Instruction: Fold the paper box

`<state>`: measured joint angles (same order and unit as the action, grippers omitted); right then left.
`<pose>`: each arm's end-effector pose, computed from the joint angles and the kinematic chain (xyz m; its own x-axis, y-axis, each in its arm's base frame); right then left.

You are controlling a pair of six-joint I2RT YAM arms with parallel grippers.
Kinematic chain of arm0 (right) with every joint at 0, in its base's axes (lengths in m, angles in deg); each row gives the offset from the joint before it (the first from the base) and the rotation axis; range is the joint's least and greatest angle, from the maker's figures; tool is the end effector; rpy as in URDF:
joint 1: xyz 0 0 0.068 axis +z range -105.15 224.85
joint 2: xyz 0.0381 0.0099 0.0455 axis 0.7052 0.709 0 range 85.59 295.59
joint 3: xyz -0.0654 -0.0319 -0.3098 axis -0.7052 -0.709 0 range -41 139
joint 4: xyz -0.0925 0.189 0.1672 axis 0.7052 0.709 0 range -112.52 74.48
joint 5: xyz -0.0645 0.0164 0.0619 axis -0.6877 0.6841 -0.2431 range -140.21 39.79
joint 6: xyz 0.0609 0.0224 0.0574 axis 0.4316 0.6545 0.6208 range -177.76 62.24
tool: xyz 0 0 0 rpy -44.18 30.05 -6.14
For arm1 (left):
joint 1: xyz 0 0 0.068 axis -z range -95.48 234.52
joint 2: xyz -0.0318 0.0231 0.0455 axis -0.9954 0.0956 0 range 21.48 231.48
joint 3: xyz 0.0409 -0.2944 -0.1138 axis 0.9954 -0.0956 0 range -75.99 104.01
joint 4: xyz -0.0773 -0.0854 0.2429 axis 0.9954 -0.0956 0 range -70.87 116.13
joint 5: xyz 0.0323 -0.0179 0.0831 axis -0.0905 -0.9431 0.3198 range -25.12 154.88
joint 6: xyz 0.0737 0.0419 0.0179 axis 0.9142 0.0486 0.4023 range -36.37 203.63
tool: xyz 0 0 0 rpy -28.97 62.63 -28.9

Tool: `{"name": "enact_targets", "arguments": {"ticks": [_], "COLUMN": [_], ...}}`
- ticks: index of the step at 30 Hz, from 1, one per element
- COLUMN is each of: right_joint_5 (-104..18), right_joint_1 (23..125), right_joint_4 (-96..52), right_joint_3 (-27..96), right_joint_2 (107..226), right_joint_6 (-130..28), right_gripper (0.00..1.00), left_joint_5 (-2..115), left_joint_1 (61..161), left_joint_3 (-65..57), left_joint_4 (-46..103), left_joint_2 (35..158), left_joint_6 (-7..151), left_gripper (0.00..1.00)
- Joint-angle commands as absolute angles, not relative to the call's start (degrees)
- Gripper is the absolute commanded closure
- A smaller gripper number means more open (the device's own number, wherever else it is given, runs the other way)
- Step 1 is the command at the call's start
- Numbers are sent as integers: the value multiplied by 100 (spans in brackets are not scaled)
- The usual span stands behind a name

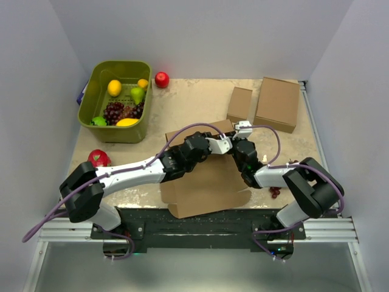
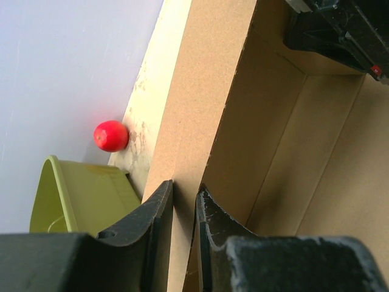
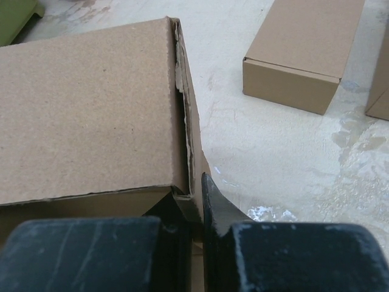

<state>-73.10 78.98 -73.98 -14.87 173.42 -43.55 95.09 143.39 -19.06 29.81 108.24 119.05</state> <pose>0.2842 0.1567 0.2042 -0.1918 0.1432 -0.9709 -0.1579 0.9719 0.1745 0.2281 -0.3033 0.2883 0.1078 0.7904 -0.6030 0.5445 0.4606 0.7010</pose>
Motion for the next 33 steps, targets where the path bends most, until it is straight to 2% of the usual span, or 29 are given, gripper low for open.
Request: {"name": "enact_targets", "arguments": {"ticks": [1, 3, 4, 6, 7, 10, 13, 20, 24, 33], "right_joint_5": [-7790, -7693, -7658, -7579, -7561, -7464, -7429, -7412, -7350, -7200], "right_joint_1": [7781, 7790, 7789, 7789, 7781, 7789, 7789, 7781, 7781, 7781], "right_joint_4": [-7420, -7315, -7245, -6885, -6727, -6191, -5472, -4617, -4388, -4063], "right_joint_3": [-1410, -1471, -1489, -1489, -1481, -1419, -1296, -910, -822, -716], "right_joint_2": [17103, 16989, 16831, 16611, 16523, 16145, 15916, 15828, 15916, 15889], "right_joint_6": [-3790, -3781, -3764, -3746, -3746, -3781, -3703, -3685, -3553, -3377], "right_gripper": [100, 100, 100, 100, 100, 100, 100, 100, 100, 100], "left_joint_5": [8879, 8808, 8738, 8694, 8624, 8580, 8702, 9089, 9343, 10652], "left_joint_1": [14323, 14262, 14244, 14209, 14200, 14129, 14094, 14094, 14085, 14024], "left_joint_3": [-1860, -1825, -1807, -1746, -1711, -1518, -1377, -2428, -2843, -3521], "left_joint_4": [2384, 2402, 2419, 2437, 2437, 2375, 2375, 3139, 3062, 2358], "left_joint_2": [10832, 10736, 10631, 10533, 10429, 10200, 9823, 8434, 7722, 7809], "left_joint_6": [11238, 11123, 11080, 10948, 10912, 10676, 10316, 8735, 8407, 7388], "left_gripper": [98, 88, 72, 57, 44, 26, 17, 8, 4, 2]}}
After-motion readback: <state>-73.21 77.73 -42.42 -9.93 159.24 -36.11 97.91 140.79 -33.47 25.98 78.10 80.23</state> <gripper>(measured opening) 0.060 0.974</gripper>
